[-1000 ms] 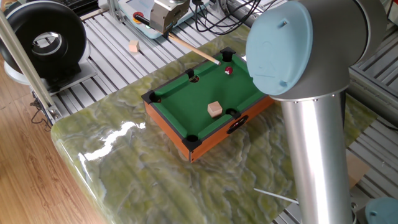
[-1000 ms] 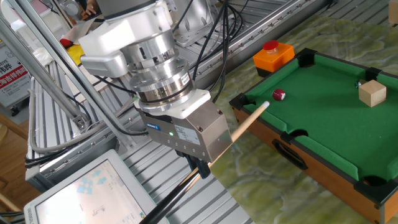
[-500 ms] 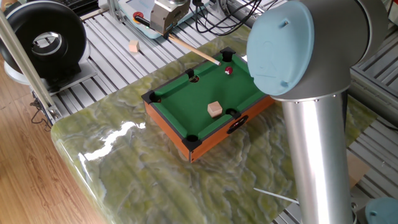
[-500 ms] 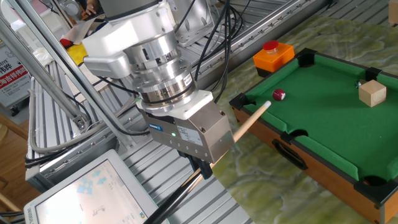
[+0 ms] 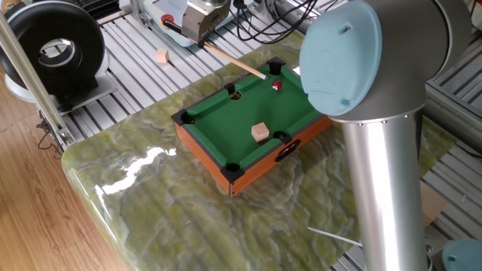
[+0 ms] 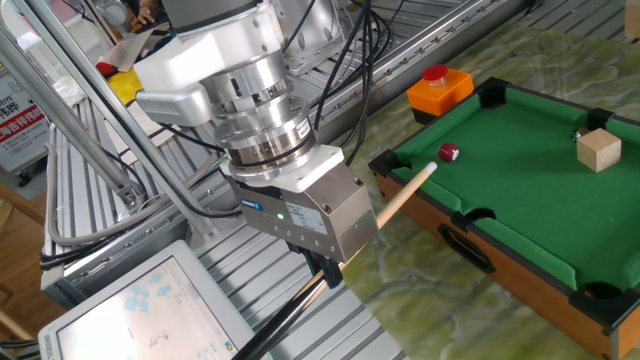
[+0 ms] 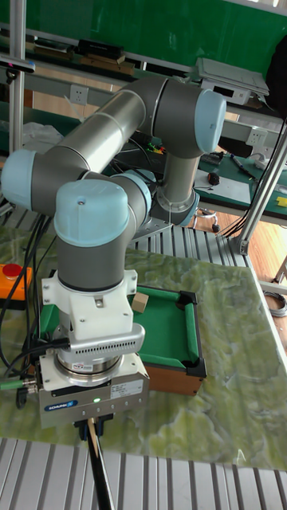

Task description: Hit the pool ball

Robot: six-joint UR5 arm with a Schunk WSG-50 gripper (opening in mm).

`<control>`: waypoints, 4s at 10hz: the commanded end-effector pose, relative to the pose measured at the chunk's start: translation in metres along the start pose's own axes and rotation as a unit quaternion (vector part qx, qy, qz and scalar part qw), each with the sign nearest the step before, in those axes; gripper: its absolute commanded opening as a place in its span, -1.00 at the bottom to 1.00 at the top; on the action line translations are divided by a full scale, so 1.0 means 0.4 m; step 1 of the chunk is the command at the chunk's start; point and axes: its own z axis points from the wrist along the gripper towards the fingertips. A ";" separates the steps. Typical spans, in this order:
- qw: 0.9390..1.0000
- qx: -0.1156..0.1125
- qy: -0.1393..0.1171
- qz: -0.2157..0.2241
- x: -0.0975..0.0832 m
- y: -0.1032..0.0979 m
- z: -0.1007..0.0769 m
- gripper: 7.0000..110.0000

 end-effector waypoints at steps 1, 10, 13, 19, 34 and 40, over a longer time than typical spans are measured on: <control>1.000 -0.005 -0.002 0.002 -0.001 0.001 -0.007 -1.00; 1.000 -0.013 -0.007 0.001 0.028 -0.004 -0.008 -1.00; 1.000 -0.023 -0.006 0.014 0.092 0.022 -0.030 -1.00; 0.999 -0.031 0.014 0.026 0.102 0.053 -0.078 -1.00; 0.999 -0.010 -0.040 0.002 -0.023 -0.011 -0.046 -1.00; 0.999 -0.016 -0.039 0.009 0.032 -0.008 -0.027 -1.00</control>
